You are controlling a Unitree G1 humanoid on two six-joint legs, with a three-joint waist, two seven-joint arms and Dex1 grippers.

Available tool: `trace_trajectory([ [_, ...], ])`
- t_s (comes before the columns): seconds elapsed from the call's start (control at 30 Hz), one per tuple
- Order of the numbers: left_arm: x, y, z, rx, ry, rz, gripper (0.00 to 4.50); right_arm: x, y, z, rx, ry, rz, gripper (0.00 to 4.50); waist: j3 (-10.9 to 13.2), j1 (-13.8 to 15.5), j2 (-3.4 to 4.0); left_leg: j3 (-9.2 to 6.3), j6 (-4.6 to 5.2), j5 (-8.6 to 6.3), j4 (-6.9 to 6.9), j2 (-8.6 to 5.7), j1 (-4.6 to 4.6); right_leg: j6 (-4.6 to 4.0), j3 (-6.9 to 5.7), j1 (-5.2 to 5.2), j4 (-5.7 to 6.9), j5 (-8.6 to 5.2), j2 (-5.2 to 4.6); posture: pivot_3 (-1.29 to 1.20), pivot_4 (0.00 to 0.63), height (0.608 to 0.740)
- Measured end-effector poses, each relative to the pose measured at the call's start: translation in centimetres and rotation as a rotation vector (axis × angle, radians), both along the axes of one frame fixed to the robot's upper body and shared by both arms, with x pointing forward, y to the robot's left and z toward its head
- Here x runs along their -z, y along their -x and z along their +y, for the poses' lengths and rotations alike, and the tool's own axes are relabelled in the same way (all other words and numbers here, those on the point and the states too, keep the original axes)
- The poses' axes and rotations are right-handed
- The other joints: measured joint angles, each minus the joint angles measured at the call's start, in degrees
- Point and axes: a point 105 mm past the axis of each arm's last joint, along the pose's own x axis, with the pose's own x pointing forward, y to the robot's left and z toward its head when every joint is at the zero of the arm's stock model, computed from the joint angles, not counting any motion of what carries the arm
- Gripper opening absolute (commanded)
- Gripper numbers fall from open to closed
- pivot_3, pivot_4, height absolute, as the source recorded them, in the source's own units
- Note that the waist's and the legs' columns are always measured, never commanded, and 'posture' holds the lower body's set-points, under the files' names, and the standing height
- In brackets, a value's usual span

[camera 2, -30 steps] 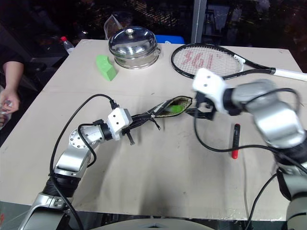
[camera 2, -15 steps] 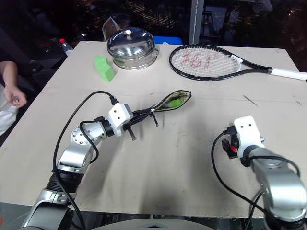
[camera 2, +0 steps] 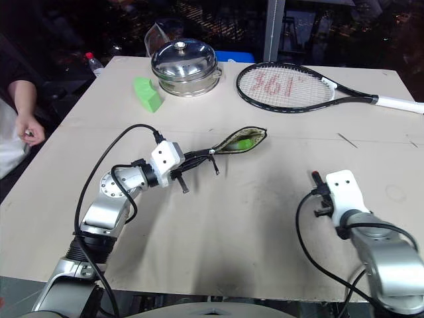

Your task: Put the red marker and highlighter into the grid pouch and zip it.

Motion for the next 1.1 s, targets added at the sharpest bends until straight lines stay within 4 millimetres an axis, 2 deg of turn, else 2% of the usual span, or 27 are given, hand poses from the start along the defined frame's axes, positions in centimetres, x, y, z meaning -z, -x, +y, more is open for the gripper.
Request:
trace_trajectory([
  [0.07, 0.0, 0.1, -0.1, 0.012, -0.002, -0.001, 0.0, -2.8, -0.5, 1.5, -0.203, 0.009, -0.077, 0.24, 0.0, -0.7, 0.01, -0.06, 0.0, 0.0, 0.0, 0.03, 0.07, 0.15, 0.08, 0.01, -0.01, -0.09, 0.2, 0.0, 0.15, 0.74],
  [0.13, -0.1, 0.3, -0.8, 0.05, -0.01, -0.011, 0.0, -6.2, -1.0, 4.4, -0.453, 0.045, -0.19, 0.24, 0.0, -0.8, -0.01, -0.33, -0.01, 0.0, -0.01, 0.02, 0.14, 0.14, 0.15, 0.03, 0.0, -0.08, 0.3, 0.0, 0.15, 0.74],
  [0.2, 0.0, 0.6, -1.3, 0.079, -0.019, -0.014, 0.0, -7.4, -1.0, 5.5, -0.587, 0.128, -0.214, 0.24, 0.0, -0.6, -0.01, -0.38, -0.03, 0.01, -0.05, 0.04, 0.16, 0.08, 0.12, 0.01, 0.02, -0.12, 0.32, 0.0, 0.15, 0.74],
  [0.23, 0.2, 0.7, -1.3, 0.091, -0.026, -0.011, 0.0, -7.4, -1.2, 6.3, -0.691, 0.203, -0.203, 0.24, 0.0, -0.5, -0.02, -0.4, -0.04, 0.01, -0.05, 0.04, 0.13, 0.05, 0.1, 0.01, 0.01, -0.13, 0.31, 0.0, 0.15, 0.74],
  [0.27, 0.2, 0.7, -1.4, 0.094, -0.027, -0.012, 0.0, -7.4, -1.3, 6.5, -0.714, 0.217, -0.201, 0.24, 0.1, -0.5, -0.02, -0.38, -0.04, 0.01, -0.06, 0.04, 0.12, 0.04, 0.11, -0.01, -0.01, -0.13, 0.3, 0.0, 0.15, 0.74],
  [0.3, 0.1, 0.8, -1.4, 0.101, -0.029, -0.017, 0.0, -7.6, -2.4, 7.3, -0.793, 0.283, -0.217, 0.24, 0.1, -0.6, 0.01, -0.26, -0.04, 0.01, -0.04, 0.02, 0.12, 0.04, 0.21, -0.05, 0.0, -0.11, 0.28, 0.0, 0.15, 0.74],
  [0.4, 0.0, 0.9, -1.9, 0.12, -0.028, -0.029, 0.0, -8.0, -4.3, 8.1, -0.864, 0.384, -0.251, 0.24, 0.1, -0.5, 0.01, -0.17, -0.04, 0.01, 0.0, -0.01, 0.09, 0.05, 0.26, -0.06, 0.0, -0.09, 0.23, 0.0, 0.15, 0.74],
  [0.6, 0.3, 1.3, -2.6, 0.154, -0.046, -0.046, 0.0, -7.6, -6.6, 9.4, -0.962, 0.537, -0.251, 0.24, 0.1, -0.3, 0.01, -0.12, -0.05, 0.02, 0.02, 0.0, 0.05, -0.15, 0.26, -0.11, 0.02, 0.02, 0.2, 0.0, 0.15, 0.74],
  [0.7, 0.2, 1.4, -2.8, 0.16, -0.051, -0.059, 0.0, -7.2, -7.4, 11.1, -1.033, 0.609, -0.251, 0.24, 0.1, -0.5, 0.02, -0.07, -0.06, 0.02, 0.02, 0.03, 0.1, -0.15, 0.3, -0.12, 0.1, 0.02, 0.21, 0.0, 0.15, 0.74],
  [0.83, 0.6, 1.3, -3.0, 0.141, -0.061, -0.059, 0.0, -6.0, -8.6, 14.4, -1.148, 0.679, -0.264, 0.24, 0.1, -0.7, 0.03, 0.01, -0.09, 0.04, 0.05, 0.06, 0.17, -0.16, 0.34, -0.13, 0.2, 0.02, 0.29, 0.0, 0.15, 0.74],
  [0.87, 0.7, 1.3, -3.1, 0.138, -0.059, -0.057, 0.0, -5.8, -9.2, 15.0, -1.151, 0.672, -0.261, 1.27, 0.1, -0.6, 0.04, 0.04, -0.13, 0.07, 0.08, 0.06, 0.16, -0.16, 0.35, -0.14, 0.23, 0.02, 0.31, 0.0, 0.15, 0.74],
  [0.93, 0.7, 1.5, -4.0, 0.159, -0.036, -0.056, 0.0, -5.4, -9.5, 16.4, -1.202, 0.651, -0.266, 1.96, 0.1, -0.2, 0.05, 0.03, -0.26, 0.15, 0.13, 0.04, 0.12, -0.17, 0.32, -0.13, 0.23, 0.03, 0.27, 0.0, 0.15, 0.74],
  [0.97, 0.8, 1.7, -4.4, 0.17, -0.029, -0.054, 0.0, -5.3, -9.5, 16.6, -1.22, 0.65, -0.266, 2.55, 0.1, 0.1, 0.05, -0.03, -0.26, 0.15, 0.24, 0.04, 0.01, -0.17, 0.25, -0.13, 0.22, 0.03, 0.26, 0.0, 0.15, 0.74],
  [1.0, 0.9, 1.8, -4.7, 0.178, -0.021, -0.048, 0.0, -5.2, -9.5, 16.5, -1.242, 0.661, -0.265, 2.62, 0.1, 0.3, 0.06, -0.08, -0.25, 0.13, 0.38, 0.04, -0.1, -0.17, 0.2, -0.13, 0.2, 0.03, 0.25, 0.0, 0.15, 0.74],
  [1.03, 1.0, 1.8, -4.7, 0.176, -0.019, -0.042, 0.0, -5.2, -9.5, 16.1, -1.241, 0.657, -0.258, 3.29, 0.1, 0.6, 0.06, -0.05, -0.16, 0.07, 0.47, 0.04, -0.12, -0.16, 0.2, -0.13, 0.2, 0.03, 0.23, 0.0, 0.15, 0.74],
  [1.07, 0.9, 1.7, -4.5, 0.165, -0.009, -0.036, 0.0, -5.5, -9.6, 15.4, -1.213, 0.61, -0.251, 3.77, 0.1, 0.9, 0.07, -0.03, -0.11, 0.03, 0.54, 0.04, -0.13, -0.15, 0.21, -0.12, 0.2, 0.04, 0.21, 0.0, 0.15, 0.74],
  [1.1, 0.8, 1.6, -4.4, 0.153, 0.006, -0.033, 0.0, -6.2, -9.3, 14.5, -1.159, 0.474, -0.228, 3.77, 0.1, 1.1, 0.06, -0.01, -0.08, 0.01, 0.58, 0.04, -0.15, -0.14, 0.2, -0.11, 0.2, 0.04, 0.2, 0.0, 0.15, 0.74],
])
